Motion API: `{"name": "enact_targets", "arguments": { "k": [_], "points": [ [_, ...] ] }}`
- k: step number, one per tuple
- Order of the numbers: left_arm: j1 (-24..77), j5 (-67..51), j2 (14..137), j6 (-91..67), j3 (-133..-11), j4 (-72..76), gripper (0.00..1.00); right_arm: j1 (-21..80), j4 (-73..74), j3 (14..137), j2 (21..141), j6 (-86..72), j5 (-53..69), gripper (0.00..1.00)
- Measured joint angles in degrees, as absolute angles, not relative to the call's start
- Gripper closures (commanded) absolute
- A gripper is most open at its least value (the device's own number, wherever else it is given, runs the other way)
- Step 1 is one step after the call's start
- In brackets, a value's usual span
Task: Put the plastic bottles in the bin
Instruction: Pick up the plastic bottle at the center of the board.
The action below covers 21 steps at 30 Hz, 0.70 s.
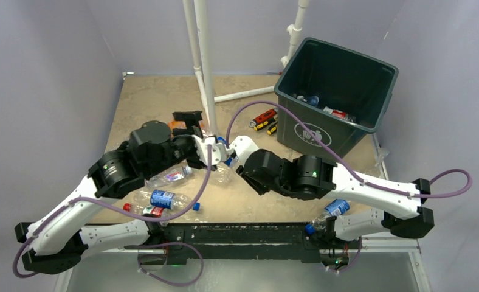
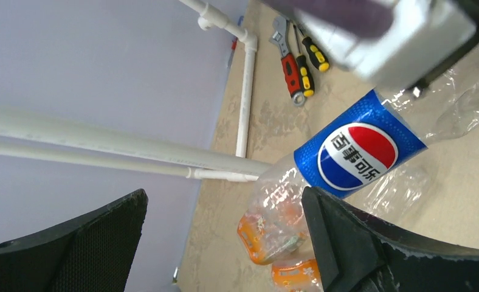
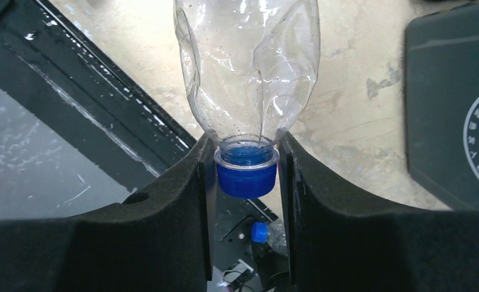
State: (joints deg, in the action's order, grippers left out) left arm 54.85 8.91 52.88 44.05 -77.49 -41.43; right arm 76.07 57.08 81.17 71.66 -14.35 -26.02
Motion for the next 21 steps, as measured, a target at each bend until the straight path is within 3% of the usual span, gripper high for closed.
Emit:
{"name": "enact_targets", "arguments": {
  "k": [14, 21],
  "points": [
    [56.7, 9.6, 55.4, 49.1, -73.2, -47.9, 0.01, 76.1, 57.2, 84.7, 73.8, -8.3, -27.1, 1.00],
    [56.9, 5.4, 54.4, 49.3, -71.5, -47.2, 0.01, 76.0, 54.3, 83.9, 68.7, -6.6, -20.3, 1.00]
  ]
}}
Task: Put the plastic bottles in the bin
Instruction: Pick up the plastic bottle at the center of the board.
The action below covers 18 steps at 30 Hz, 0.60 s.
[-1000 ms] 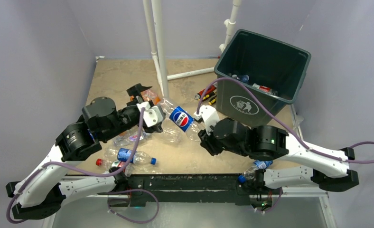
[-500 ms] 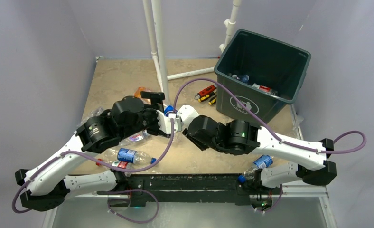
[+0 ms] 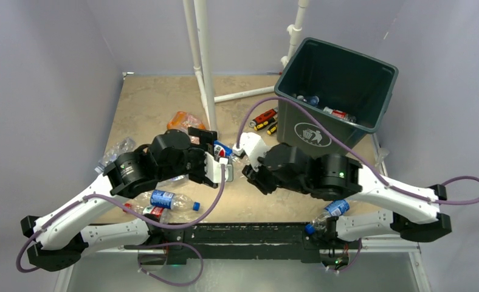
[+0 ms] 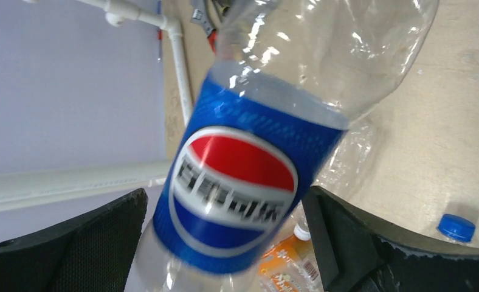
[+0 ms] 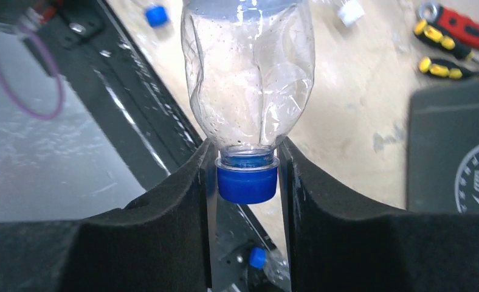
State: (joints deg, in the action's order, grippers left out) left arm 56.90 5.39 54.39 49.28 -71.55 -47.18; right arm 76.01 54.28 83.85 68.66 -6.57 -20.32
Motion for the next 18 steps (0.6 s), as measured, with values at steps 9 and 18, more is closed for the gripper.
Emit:
{"name": "enact_targets", "arguments": {
  "k": [9, 18],
  "points": [
    [56.9, -0.6, 56.3, 48.9, -70.4, -46.3, 0.10, 76.0, 48.6, 82.2, 61.6, -6.3, -13.5, 1.00],
    [56.9, -2.0, 55.0, 46.3, -70.4, -44.1, 0.37, 75.9, 44.8, 81.0, 60.0, -6.1, -13.3, 0.79]
  ]
}}
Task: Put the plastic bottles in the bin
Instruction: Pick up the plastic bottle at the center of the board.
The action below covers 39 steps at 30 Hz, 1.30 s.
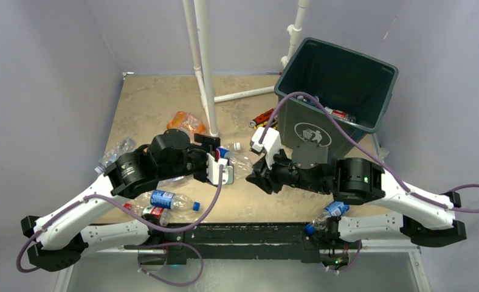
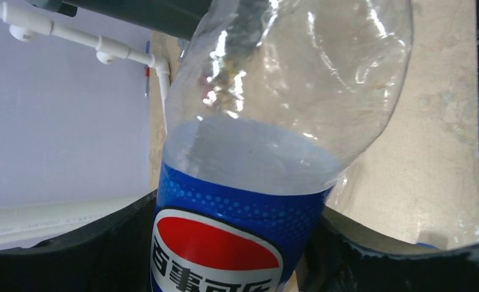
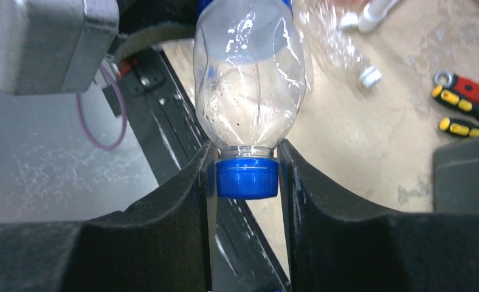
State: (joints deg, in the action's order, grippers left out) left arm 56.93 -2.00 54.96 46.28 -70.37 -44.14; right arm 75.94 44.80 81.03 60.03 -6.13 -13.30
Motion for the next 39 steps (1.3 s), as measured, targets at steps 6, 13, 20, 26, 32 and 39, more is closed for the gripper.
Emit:
{"name": "enact_targets", "arguments": {
  "k": [6, 13, 20, 26, 32, 39],
  "points": [
    [57.1, -5.3, 53.8, 44.0, -70.4, -43.6, 0.61, 75.7, 40.3, 80.7, 57.4, -6.1, -11.6, 0.40],
    [57.0, -8.4, 53.6, 40.4, -70.4, -42.5, 0.77, 75.9, 35.8, 81.5, 55.0, -6.2, -8.1, 0.02],
    [57.0, -12.1, 50.5, 28.2, -67.4, -33.8, 0.81, 75.9, 15.7, 67.6, 37.3, -6.2, -8.0, 0.03],
    [57.0, -14.3, 50.5, 8.4, -59.7, -19.3, 0.84, 75.9, -5.8, 52.8, 30.1, -7.2, -14.4, 0.11],
    [57.0, -16.1, 51.3, -5.5, -54.0, -10.1, 0.85, 75.9, -13.7, 51.2, 38.3, -9.3, -18.8, 0.16],
    [57.0, -17.8, 49.3, -10.1, -52.8, -5.3, 0.86, 75.9, -16.4, 51.8, 44.5, -11.5, -22.0, 0.22]
  ]
}}
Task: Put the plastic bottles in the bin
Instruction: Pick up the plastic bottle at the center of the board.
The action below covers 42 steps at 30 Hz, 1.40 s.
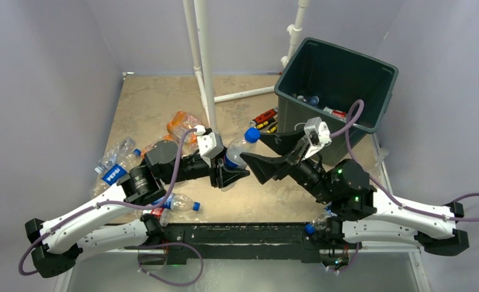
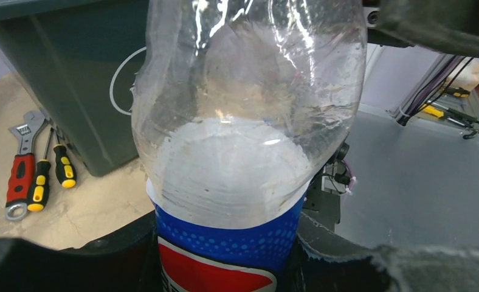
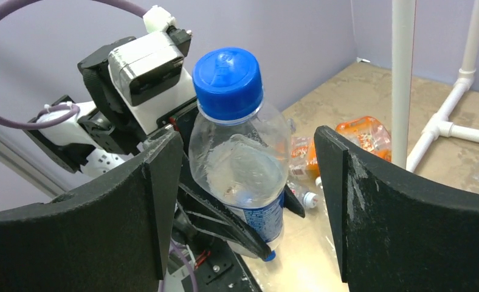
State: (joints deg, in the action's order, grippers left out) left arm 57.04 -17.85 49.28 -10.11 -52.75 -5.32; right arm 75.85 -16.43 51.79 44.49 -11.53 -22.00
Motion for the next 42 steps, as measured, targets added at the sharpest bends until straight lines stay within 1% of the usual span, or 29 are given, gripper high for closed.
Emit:
{"name": "enact_targets", "arguments": {
  "k": [2, 9, 14, 21, 23, 24, 25, 27, 28, 29, 30, 31, 33, 34, 35, 36, 37, 39, 42],
  "points": [
    [57.0, -18.1, 48.6, -10.4, -52.5, -5.0, 0.86, 75.9, -17.3, 52.1, 45.5, -11.7, -22.2, 0.26],
    [57.0, -18.9, 48.0, -10.4, -51.3, -3.9, 0.86, 75.9, -20.6, 54.1, 47.4, -12.9, -21.3, 0.28],
    [57.0, -19.2, 47.8, -10.5, -50.7, -3.9, 0.87, 75.9, -20.9, 59.1, 51.1, -13.9, -21.6, 0.39],
    [57.0, -19.1, 43.8, -10.5, -49.5, -3.9, 0.88, 75.9, -19.8, 61.5, 54.3, -15.5, -22.1, 0.39],
    [57.0, -18.9, 42.7, -10.5, -49.0, -4.0, 0.88, 75.9, -19.5, 61.6, 54.9, -16.1, -22.2, 0.42],
    [57.0, -18.9, 42.5, -10.5, -48.8, -4.0, 0.89, 75.9, -19.2, 61.8, 55.2, -16.1, -22.2, 0.46],
    [57.0, -18.7, 42.3, -10.5, -48.8, -4.3, 0.89, 75.9, -18.8, 62.1, 55.5, -16.5, -22.2, 0.55],
    [57.0, -18.2, 42.1, -10.7, -48.8, -4.8, 0.89, 75.9, -18.4, 62.9, 56.1, -17.1, -21.9, 0.67],
    [57.0, -18.0, 42.0, -10.8, -48.8, -4.9, 0.89, 76.1, -18.1, 63.3, 56.4, -17.1, -21.8, 0.74],
    [57.0, -17.8, 41.8, -11.0, -48.7, -5.0, 0.89, 76.1, -17.7, 63.7, 56.7, -17.0, -21.8, 0.85],
    [57.0, -17.8, 41.5, -11.3, -48.6, -5.2, 0.84, 76.1, -17.4, 64.0, 56.9, -16.8, -21.5, 0.97],
    [57.0, -17.8, 41.2, -11.6, -48.6, -5.5, 0.76, 76.1, -17.3, 64.1, 57.0, -16.4, -21.4, 1.00],
    [57.0, -17.7, 40.9, -12.3, -48.5, -5.8, 0.49, 76.0, -17.1, 64.1, 57.1, -15.6, -21.2, 1.00],
    [57.0, -17.3, 40.9, -12.4, -48.5, -5.9, 0.30, 76.0, -17.1, 64.1, 57.1, -15.6, -21.0, 1.00],
    [57.0, -17.1, 40.9, -12.3, -48.5, -6.0, 0.17, 76.0, -17.1, 64.1, 57.1, -15.6, -21.1, 1.00],
    [57.0, -16.6, 40.8, -11.6, -48.5, -5.9, 0.12, 76.0, -17.0, 64.3, 57.1, -15.6, -21.2, 1.00],
    [57.1, -15.4, 40.5, -11.2, -48.5, -5.7, 0.09, 76.0, -16.7, 64.7, 57.1, -15.6, -21.3, 1.00],
    [57.1, -11.7, 38.7, -11.5, -47.3, -4.6, 0.06, 76.0, -15.6, 66.1, 57.1, -14.9, -21.7, 1.00],
    [57.1, -4.5, 31.8, -12.1, -42.3, -1.0, 0.04, 76.1, -13.3, 69.5, 57.0, -12.4, -23.6, 1.00]
  ]
}}
